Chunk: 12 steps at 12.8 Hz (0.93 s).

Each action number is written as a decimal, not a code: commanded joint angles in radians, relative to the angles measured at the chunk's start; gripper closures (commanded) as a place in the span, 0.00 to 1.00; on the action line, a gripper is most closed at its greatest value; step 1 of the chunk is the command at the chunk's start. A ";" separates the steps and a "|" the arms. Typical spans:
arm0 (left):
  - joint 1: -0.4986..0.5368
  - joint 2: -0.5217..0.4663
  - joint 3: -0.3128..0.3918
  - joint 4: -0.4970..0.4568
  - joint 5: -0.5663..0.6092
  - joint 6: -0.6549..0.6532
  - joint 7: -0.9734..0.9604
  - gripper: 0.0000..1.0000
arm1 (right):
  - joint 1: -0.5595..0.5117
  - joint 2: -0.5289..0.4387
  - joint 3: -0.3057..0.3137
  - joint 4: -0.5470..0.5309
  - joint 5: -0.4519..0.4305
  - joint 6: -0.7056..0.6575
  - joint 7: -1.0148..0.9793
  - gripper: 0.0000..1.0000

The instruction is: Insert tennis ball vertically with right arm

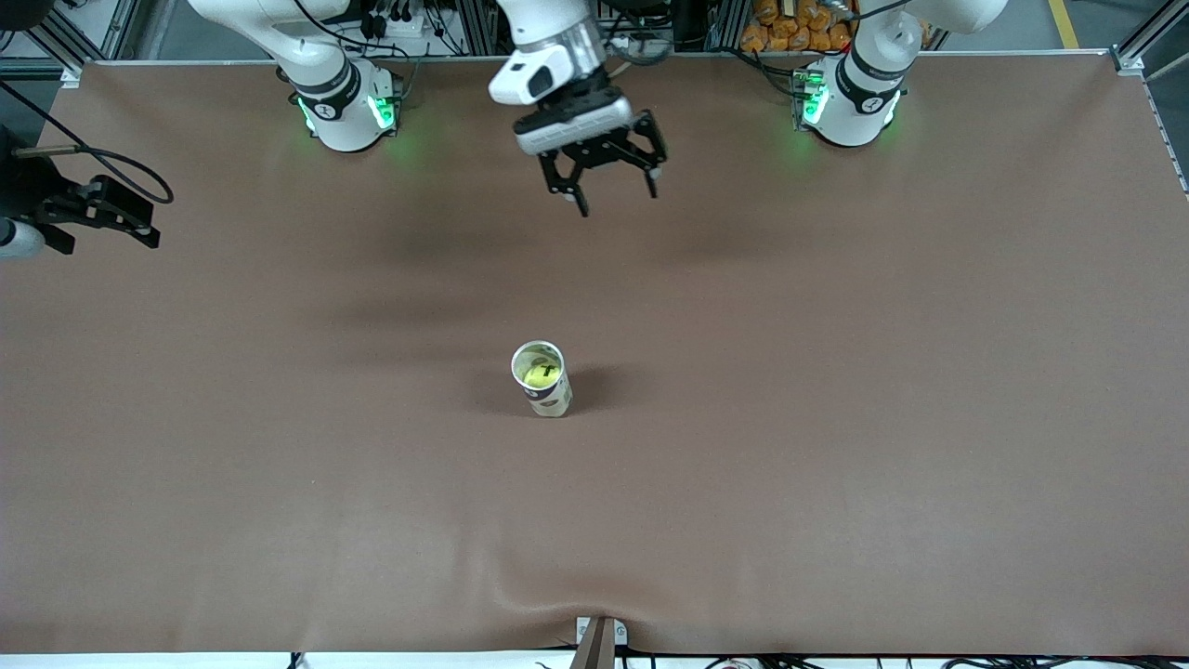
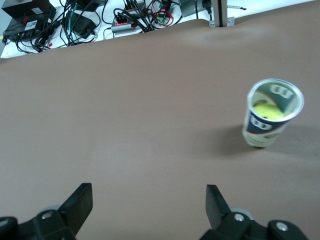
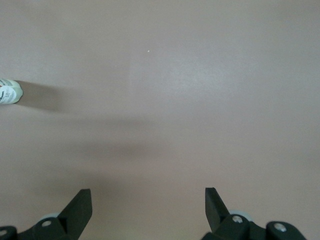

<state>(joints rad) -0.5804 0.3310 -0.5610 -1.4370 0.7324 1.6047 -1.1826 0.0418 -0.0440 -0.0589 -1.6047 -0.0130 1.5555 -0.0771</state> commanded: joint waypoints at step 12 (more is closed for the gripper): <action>0.657 -0.277 -0.008 -0.016 -0.464 0.052 0.756 0.00 | -0.016 0.013 0.007 0.097 0.027 -0.049 0.003 0.00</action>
<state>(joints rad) 0.0271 0.0764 -0.5580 -1.4326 0.2994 1.6418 -0.4653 0.0371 -0.0415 -0.0530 -1.5409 -0.0035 1.5255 -0.0775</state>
